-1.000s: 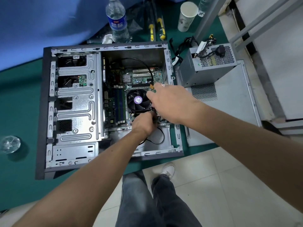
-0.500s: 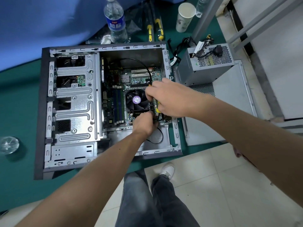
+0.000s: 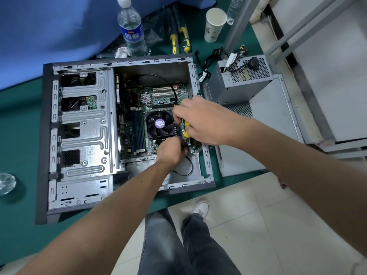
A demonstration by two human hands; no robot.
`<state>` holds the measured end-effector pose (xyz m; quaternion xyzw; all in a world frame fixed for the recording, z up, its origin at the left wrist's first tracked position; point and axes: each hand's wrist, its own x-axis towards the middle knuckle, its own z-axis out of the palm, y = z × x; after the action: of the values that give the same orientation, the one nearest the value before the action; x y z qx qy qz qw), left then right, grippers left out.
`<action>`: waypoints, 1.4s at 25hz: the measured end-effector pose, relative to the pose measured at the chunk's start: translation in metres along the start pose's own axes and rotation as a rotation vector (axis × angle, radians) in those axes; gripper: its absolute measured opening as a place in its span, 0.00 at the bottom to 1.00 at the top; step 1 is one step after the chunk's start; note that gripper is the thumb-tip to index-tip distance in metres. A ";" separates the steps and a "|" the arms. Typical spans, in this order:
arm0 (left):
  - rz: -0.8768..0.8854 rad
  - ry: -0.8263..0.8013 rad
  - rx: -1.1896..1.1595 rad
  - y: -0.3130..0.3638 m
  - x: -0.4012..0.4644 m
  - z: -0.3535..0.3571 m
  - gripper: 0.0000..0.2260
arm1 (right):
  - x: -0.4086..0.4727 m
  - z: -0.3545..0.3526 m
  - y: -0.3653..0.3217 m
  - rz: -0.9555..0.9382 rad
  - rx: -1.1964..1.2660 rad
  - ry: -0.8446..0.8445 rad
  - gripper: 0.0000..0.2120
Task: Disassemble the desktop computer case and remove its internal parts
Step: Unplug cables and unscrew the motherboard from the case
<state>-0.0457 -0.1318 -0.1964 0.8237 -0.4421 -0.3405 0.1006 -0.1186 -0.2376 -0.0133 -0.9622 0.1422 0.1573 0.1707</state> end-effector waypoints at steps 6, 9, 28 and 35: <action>0.072 -0.010 0.181 0.004 0.004 0.000 0.15 | -0.005 -0.007 -0.003 0.019 0.010 0.032 0.12; 0.101 -0.058 0.175 0.005 0.001 -0.005 0.13 | -0.006 -0.009 -0.005 0.007 -0.020 0.034 0.12; -0.315 -0.269 -1.464 0.012 -0.074 -0.101 0.05 | -0.053 0.049 -0.025 0.628 1.628 0.139 0.12; -0.323 -0.354 -1.369 0.019 -0.080 -0.119 0.08 | -0.024 0.058 -0.042 0.586 1.078 0.440 0.04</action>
<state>-0.0107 -0.0953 -0.0610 0.5636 -0.0124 -0.6799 0.4689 -0.1411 -0.1728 -0.0449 -0.6727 0.4892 -0.0967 0.5466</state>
